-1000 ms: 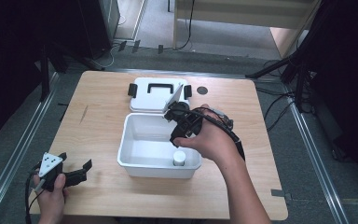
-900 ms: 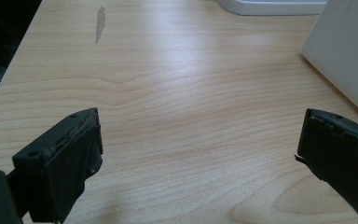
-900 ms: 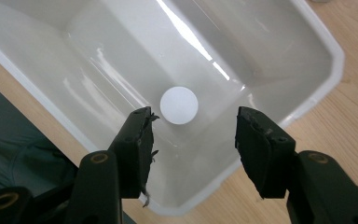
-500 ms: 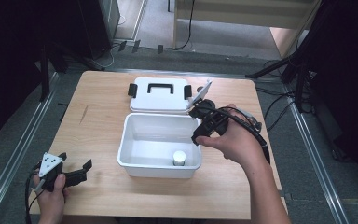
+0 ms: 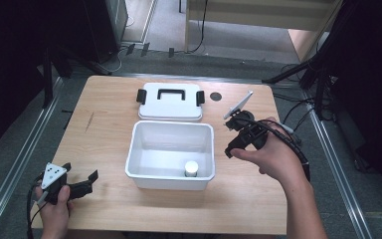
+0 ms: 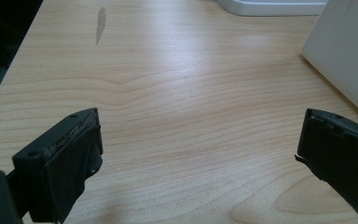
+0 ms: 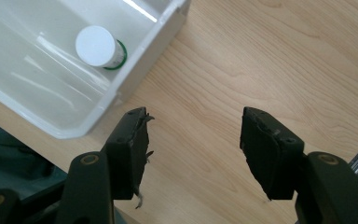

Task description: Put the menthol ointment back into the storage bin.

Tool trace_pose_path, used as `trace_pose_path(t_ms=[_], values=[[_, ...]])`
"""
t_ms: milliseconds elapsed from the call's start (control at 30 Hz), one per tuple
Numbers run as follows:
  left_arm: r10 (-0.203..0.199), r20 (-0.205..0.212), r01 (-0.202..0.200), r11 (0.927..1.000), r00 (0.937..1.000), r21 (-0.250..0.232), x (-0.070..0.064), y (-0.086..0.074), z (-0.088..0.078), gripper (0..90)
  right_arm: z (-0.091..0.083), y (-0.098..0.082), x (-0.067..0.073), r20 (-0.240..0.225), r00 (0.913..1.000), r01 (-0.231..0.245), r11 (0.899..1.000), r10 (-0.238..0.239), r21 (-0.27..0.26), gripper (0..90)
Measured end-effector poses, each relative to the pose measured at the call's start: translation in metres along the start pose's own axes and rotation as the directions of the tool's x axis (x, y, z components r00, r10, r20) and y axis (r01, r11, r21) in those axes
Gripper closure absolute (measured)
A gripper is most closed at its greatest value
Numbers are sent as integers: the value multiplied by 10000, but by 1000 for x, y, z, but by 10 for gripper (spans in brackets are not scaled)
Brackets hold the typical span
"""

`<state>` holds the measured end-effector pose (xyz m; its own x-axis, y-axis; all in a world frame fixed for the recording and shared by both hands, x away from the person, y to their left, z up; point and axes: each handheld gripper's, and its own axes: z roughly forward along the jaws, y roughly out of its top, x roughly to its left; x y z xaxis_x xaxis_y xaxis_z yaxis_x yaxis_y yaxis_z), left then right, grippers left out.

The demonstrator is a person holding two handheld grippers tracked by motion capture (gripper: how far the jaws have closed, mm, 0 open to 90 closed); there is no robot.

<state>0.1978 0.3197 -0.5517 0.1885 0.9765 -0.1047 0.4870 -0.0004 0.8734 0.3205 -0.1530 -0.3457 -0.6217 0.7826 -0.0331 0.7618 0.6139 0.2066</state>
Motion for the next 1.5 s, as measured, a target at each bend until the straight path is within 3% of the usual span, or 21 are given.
trace_pose_path(t_ms=[267, 600, 700, 767, 867, 1000, 1067, 1233, 1300, 1400, 1500], values=[[-21, 7, 21, 10000, 10000, -9, 0, 0, 0, 6, 11, -16, -13, 212, 9996, 172, 9998, -170, -121, 388], [26, -12, -26, 10000, 10000, 21, 0, 0, 0, 6, 38, -40, -25, -109, 9999, -114, 9997, 112, -218, 292], [18, -8, -18, 10000, 10000, 33, 0, 0, 0, 6, 47, -49, -30, -146, 9991, -393, 9989, 389, -244, 240], [52, -25, -52, 10000, 10000, 21, -1, 0, 0, 6, 53, -60, -34, 168, 9976, -665, 9973, 670, -322, 228], [56, -30, -55, 10000, 10000, 48, -1, 0, 0, 6, 57, -67, -35, 457, 9973, -548, 9965, 577, -624, 202], [64, -42, -64, 10000, 10000, 46, -1, 0, 0, 6, 68, -80, -39, 324, 9959, -807, 9925, 839, -916, 149], [62, -45, -62, 10000, 10000, 21, -1, 0, 0, 6, 73, -86, -40, 537, 9940, -903, 9917, 955, -920, 140], [57, -23, -57, 10000, 10000, 13, -1, 0, 0, 6, 82, -103, -41, 871, 9868, -1210, 9787, 1368, -1659, 135], [54, -25, -54, 10000, 10000, 0, -1, 0, 0, 6, 90, -114, -42, 857, 9835, -1369, 9652, 1592, -2228, 131], [65, -31, -65, 10000, 10000, 2, -1, 0, 0, 6, 97, -121, -44, 836, 9791, -1605, 9564, 1856, -2439, 131], [59, -29, -59, 10000, 10000, 2, -1, 0, 0, 6, 110, -133, -48, 784, 9710, -1964, 9410, 2257, -2756, 131]])
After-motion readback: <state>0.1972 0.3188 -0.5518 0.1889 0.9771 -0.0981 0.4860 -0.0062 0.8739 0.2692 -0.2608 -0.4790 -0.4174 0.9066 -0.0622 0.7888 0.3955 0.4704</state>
